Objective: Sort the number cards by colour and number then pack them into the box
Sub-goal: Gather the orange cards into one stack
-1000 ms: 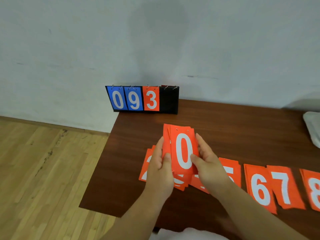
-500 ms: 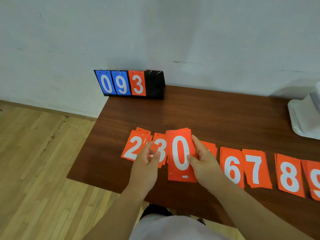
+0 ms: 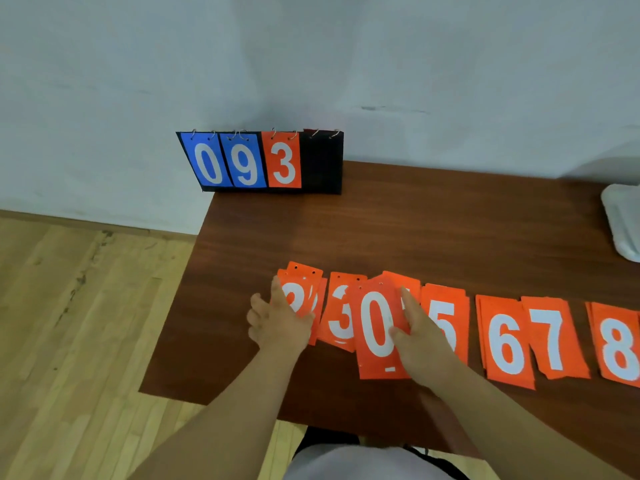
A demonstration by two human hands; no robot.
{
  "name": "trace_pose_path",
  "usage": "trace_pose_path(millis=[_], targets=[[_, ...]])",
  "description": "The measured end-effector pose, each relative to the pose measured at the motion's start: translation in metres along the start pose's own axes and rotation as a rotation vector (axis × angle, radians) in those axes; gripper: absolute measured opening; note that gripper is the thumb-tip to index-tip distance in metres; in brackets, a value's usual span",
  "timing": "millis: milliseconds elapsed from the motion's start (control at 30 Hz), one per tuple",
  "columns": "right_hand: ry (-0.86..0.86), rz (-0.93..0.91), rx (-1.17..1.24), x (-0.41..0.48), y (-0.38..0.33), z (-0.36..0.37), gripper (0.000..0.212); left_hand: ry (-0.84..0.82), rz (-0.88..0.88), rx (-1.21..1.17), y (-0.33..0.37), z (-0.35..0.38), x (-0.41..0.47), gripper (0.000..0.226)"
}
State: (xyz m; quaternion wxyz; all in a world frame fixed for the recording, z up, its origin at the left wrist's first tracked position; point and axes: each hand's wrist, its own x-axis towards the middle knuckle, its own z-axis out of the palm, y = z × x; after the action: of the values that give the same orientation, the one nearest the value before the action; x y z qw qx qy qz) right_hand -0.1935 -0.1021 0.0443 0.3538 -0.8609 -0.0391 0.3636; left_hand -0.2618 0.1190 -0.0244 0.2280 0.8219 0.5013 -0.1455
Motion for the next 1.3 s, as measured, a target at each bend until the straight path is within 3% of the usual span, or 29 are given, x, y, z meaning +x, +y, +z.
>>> trace_pose_path(millis=[300, 600, 833, 1033, 1300], targets=[[0.038, 0.102, 0.039, 0.006, -0.014, 0.025, 0.068, -0.105, 0.096, -0.098, -0.012, 0.008, 0.003, 0.108], [0.061, 0.093, 0.039, 0.004, -0.031, 0.030, 0.068, -0.098, 0.156, -0.178, -0.027, -0.004, 0.007, 0.083], [0.074, 0.078, 0.135, -0.002, -0.049, 0.029, 0.068, -0.141, 0.140, -0.503, -0.042, -0.035, -0.002, 0.076], [0.023, 0.035, 0.460, -0.009, -0.084, 0.025, 0.058, -0.126, 0.175, -0.764, -0.045, -0.081, -0.020, 0.066], [-0.154, -0.087, 0.927, -0.035, -0.131, 0.017, 0.041, -0.142, 0.306, -0.856, -0.031, -0.120, -0.046, 0.060]])
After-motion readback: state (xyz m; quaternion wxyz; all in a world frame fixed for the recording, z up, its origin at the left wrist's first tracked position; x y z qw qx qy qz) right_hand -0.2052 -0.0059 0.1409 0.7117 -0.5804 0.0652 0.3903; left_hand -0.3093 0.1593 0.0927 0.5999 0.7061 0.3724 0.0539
